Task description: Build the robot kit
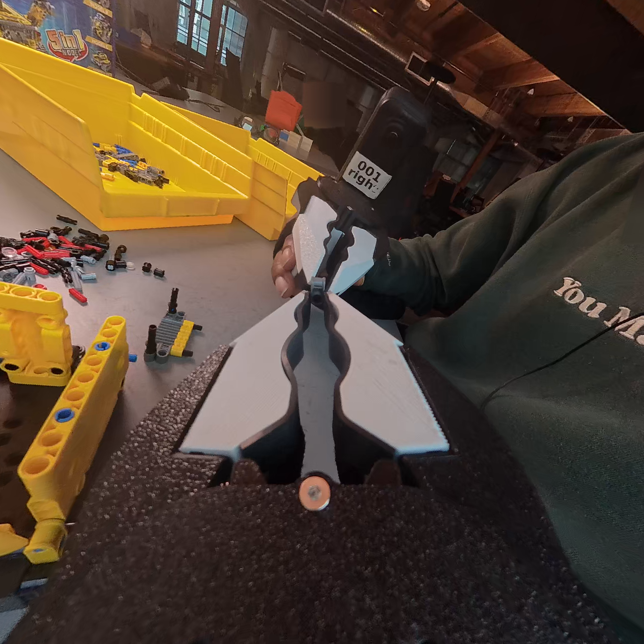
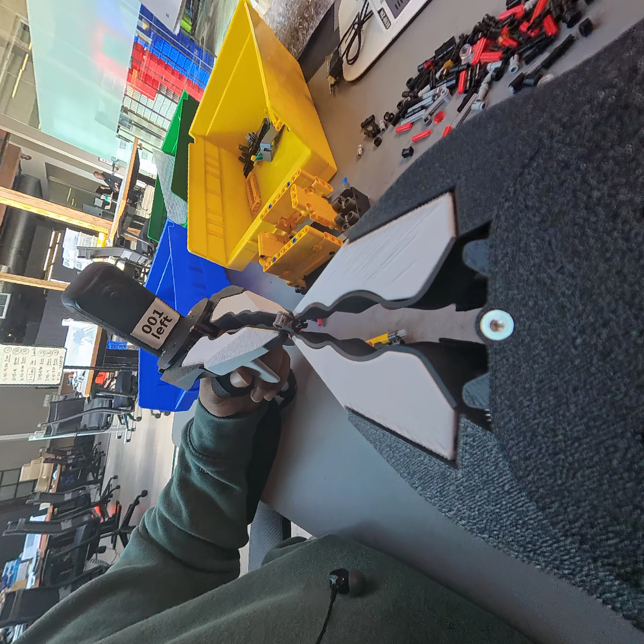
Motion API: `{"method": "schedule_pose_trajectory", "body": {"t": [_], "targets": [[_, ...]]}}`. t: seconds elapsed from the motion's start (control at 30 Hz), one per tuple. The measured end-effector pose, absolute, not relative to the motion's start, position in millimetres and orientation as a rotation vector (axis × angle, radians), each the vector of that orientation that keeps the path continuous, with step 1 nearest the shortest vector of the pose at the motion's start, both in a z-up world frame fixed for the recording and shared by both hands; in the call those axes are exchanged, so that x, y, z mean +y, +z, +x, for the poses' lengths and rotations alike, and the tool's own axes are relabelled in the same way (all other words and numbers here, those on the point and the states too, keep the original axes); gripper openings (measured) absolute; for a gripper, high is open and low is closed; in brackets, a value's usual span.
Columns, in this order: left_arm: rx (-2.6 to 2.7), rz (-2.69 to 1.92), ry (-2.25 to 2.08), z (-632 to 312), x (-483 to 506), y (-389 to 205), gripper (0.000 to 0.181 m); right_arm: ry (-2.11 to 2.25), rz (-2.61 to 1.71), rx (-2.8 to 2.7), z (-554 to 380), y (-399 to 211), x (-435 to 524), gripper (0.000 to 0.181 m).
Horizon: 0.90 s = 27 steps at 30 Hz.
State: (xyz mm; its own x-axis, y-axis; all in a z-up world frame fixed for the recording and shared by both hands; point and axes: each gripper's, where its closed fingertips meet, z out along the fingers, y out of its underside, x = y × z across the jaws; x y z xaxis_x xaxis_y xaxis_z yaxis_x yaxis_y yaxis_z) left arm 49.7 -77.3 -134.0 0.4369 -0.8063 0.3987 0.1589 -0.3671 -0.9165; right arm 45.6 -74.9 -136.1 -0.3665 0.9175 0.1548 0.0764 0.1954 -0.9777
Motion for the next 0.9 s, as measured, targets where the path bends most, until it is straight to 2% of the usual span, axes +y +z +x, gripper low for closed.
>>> {"method": "schedule_pose_trajectory", "body": {"t": [0.13,0.23,0.33,0.4,0.63,0.77,0.9], "targets": [[0.506,-1.634,-1.218,46,-75,-133,0.007,1.182,-0.91,-1.607,45,-132,-69,0.005],[0.423,-1.619,-1.269,40,-70,-129,0.018,1.023,-0.87,-1.534,44,-124,-53,0.006],[0.365,-1.631,-1.231,38,-62,-130,0.022,0.797,-0.808,-1.547,40,-130,-47,0.005],[0.357,-1.642,-1.166,38,-57,-131,0.022,0.704,-0.781,-1.571,35,-136,-49,0.005],[0.327,-1.647,-1.112,30,-53,-131,0.004,0.68,-0.785,-1.554,31,-134,-52,0.005],[0.323,-1.645,-1.123,31,-53,-131,0.013,0.637,-0.797,-1.559,30,-137,-48,0.005],[0.314,-1.671,-1.126,33,-51,-136,0.011,0.644,-0.772,-1.564,30,-137,-53,0.005]]}}
